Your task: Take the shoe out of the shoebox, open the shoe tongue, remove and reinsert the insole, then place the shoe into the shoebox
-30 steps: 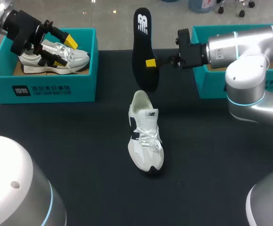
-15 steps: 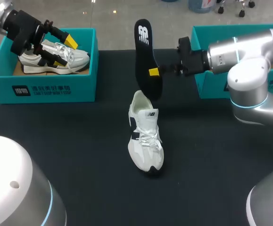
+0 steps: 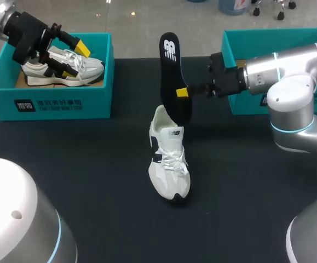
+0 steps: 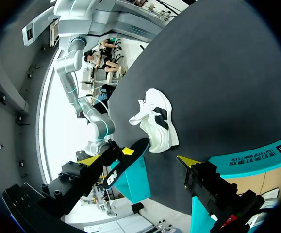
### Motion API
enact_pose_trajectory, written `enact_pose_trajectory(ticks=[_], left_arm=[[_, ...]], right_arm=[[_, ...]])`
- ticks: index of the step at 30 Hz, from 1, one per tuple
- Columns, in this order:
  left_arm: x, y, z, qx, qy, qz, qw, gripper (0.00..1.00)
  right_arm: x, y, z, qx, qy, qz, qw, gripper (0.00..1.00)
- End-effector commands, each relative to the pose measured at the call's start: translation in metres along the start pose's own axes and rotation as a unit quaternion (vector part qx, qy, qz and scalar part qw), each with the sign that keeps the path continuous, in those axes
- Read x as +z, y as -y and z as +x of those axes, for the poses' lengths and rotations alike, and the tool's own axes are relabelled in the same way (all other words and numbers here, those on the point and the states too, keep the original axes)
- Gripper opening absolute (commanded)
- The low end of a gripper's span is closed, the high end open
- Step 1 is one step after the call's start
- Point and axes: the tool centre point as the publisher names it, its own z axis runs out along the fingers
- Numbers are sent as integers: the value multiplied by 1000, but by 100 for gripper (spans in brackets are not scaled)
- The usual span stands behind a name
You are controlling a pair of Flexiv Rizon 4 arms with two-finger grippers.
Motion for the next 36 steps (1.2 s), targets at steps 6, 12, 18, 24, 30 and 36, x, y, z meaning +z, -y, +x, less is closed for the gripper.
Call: enact_pose_trajectory(ticks=[6, 12, 18, 24, 30, 36], left_arm=[[-1, 1, 0, 0, -2, 0, 1000, 100], [-1, 1, 0, 0, -2, 0, 1000, 100], [-1, 1, 0, 0, -2, 0, 1000, 100], [-1, 1, 0, 0, -2, 0, 1000, 100], [-1, 1, 0, 0, -2, 0, 1000, 100], [-1, 1, 0, 0, -2, 0, 1000, 100]], right_arm=[[1, 7, 5, 5, 4, 7, 1000, 0], [2, 6, 6, 6, 7, 4, 1000, 0], [8, -6, 5, 2, 3, -16, 1000, 0], [20, -8, 5, -4, -9, -16, 1000, 0], [22, 2, 6, 4, -13, -16, 1000, 0], [20, 10, 7, 12, -11, -12, 1000, 0]])
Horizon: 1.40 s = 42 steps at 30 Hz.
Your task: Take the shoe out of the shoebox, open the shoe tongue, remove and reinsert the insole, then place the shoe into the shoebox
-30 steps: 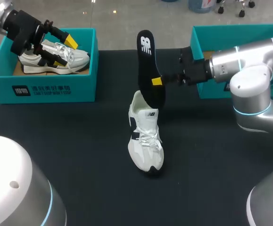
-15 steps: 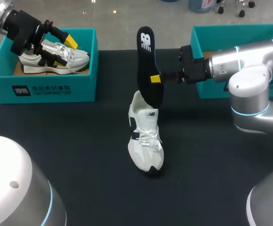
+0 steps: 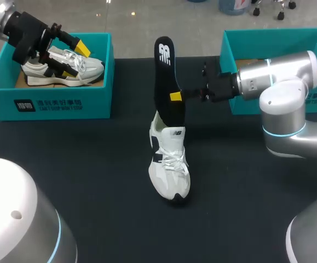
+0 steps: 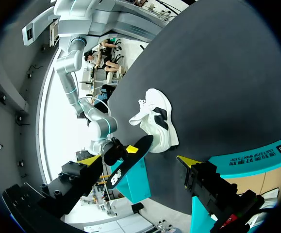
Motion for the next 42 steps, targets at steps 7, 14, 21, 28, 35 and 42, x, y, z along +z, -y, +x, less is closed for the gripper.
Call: enact_pose_trajectory(ticks=[7, 14, 21, 28, 35, 42], left_arm=[[0, 1, 0, 0, -2, 0, 1000, 100], [0, 1, 0, 0, -2, 0, 1000, 100], [0, 1, 0, 0, -2, 0, 1000, 100], [0, 1, 0, 0, -2, 0, 1000, 100], [0, 1, 0, 0, -2, 0, 1000, 100], [0, 1, 0, 0, -2, 0, 1000, 100]], right_arm=[[3, -5, 5, -3, -3, 0, 1000, 0], [15, -20, 8, -15, -17, -16, 1000, 0], [28, -11, 6, -13, -32, -21, 999, 0], [25, -1, 8, -11, -29, -25, 999, 0], [24, -2, 9, -11, -30, -25, 999, 0], [24, -2, 9, -11, -30, -25, 999, 0]])
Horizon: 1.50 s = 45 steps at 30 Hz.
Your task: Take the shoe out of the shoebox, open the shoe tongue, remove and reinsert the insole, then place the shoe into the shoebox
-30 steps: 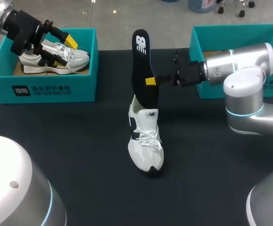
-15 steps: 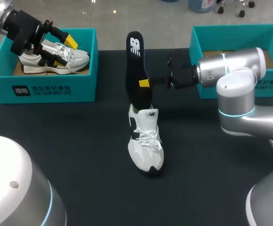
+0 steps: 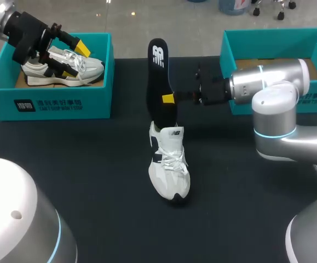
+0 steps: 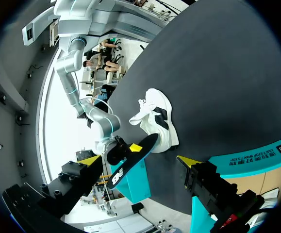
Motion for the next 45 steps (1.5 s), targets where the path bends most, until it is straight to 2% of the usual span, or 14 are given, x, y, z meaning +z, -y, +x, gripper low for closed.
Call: enact_pose_trajectory(ticks=[1, 11, 17, 27, 41, 45], left_arm=[[0, 1, 0, 0, -2, 0, 1000, 100], [0, 1, 0, 0, -2, 0, 1000, 100], [0, 1, 0, 0, -2, 0, 1000, 100], [0, 1, 0, 0, -2, 0, 1000, 100], [0, 1, 0, 0, -2, 0, 1000, 100], [0, 1, 0, 0, -2, 0, 1000, 100]], right_arm=[[1, 0, 0, 0, 1, 1, 1000, 0], [3, 10, -3, -20, -35, -5, 999, 0], [5, 21, -3, -22, -41, 8, 999, 0], [6, 41, -2, -30, -42, 6, 999, 0], [4, 92, 7, -2, -28, 20, 999, 0], [3, 100, 9, 9, -27, 23, 999, 0]])
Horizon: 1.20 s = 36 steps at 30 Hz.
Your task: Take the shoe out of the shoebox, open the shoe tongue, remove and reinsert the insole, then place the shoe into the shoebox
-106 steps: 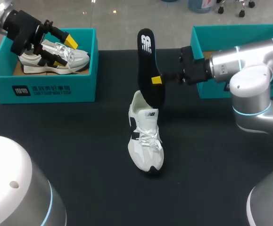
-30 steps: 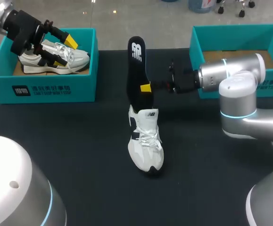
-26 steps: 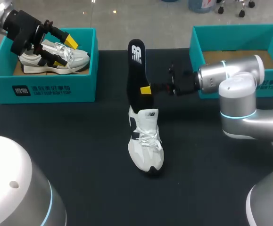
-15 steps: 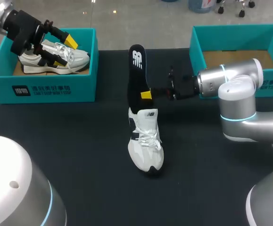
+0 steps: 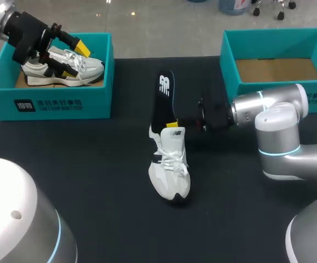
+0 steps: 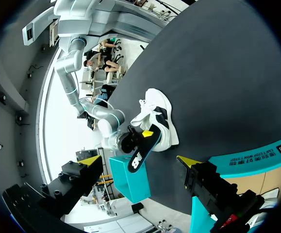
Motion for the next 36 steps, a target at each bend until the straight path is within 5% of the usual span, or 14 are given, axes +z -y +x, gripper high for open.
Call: enact_pose_trajectory(ticks=[1, 5, 8, 14, 21, 23, 24, 36], left_arm=[[0, 1, 0, 0, -2, 0, 1000, 100], [0, 1, 0, 0, -2, 0, 1000, 100], [0, 1, 0, 0, -2, 0, 1000, 100], [0, 1, 0, 0, -2, 0, 1000, 100], [0, 1, 0, 0, -2, 0, 1000, 100], [0, 1, 0, 0, -2, 0, 1000, 100], [0, 1, 0, 0, -2, 0, 1000, 100], [0, 1, 0, 0, -2, 0, 1000, 100]], right_arm=[[2, 11, 4, 6, 3, 0, 1000, 0], [2, 7, 6, 8, 2, -3, 1000, 3], [2, -2, 9, -2, 2, -6, 1000, 35], [2, -23, 13, -28, -5, -10, 1000, 42], [3, -39, 6, -43, -10, -4, 999, 35], [4, -40, 4, -43, -12, 2, 999, 18], [4, -39, 4, -41, -15, 7, 999, 0], [8, -10, 4, -5, -48, 69, 996, 0]])
